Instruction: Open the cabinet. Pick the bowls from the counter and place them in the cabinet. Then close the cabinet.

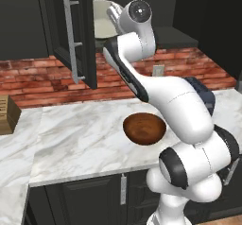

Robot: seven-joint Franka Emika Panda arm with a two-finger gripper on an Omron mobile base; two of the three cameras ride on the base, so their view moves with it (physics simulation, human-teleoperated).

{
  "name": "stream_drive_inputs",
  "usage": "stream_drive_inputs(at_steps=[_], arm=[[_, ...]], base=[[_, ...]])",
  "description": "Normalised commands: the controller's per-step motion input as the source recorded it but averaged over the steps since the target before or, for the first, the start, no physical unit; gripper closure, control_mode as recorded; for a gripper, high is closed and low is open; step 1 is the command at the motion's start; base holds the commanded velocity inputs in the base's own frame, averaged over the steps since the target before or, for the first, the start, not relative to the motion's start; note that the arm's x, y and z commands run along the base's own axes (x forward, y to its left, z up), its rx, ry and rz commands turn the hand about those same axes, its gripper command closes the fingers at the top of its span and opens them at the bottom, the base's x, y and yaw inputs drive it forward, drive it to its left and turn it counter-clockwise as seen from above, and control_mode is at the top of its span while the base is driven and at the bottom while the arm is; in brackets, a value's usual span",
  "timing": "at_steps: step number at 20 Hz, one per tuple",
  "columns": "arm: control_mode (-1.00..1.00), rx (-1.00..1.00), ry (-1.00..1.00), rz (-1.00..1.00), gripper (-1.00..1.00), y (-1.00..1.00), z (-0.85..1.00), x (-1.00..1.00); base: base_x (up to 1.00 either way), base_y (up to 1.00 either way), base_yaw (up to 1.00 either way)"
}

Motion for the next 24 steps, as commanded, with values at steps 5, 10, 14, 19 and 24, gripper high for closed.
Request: stream_drive_inputs(at_steps=[5, 10, 14, 19, 24], arm=[[-1.0, 0.0, 0.04, -0.06, 1.0, 0.02, 0.0, 0.72], [-1.0, 0.0, 0.02, -0.03, 1.0, 0.0, 0.0, 0.28], [-1.0, 0.0, 0.0, -0.02, 1.0, 0.0, 0.0, 0.33], [-1.0, 0.0, 0.0, -0.02, -1.0, 0.0, 0.0, 0.33], [-1.0, 0.0, 0.0, 0.0, -1.0, 0.0, 0.0, 0.19]], base=[[0.0, 0.0, 0.0], [0.0, 0.0, 0.0], [0.0, 0.0, 0.0], [0.0, 0.0, 0.0], [0.0, 0.0, 0.0]])
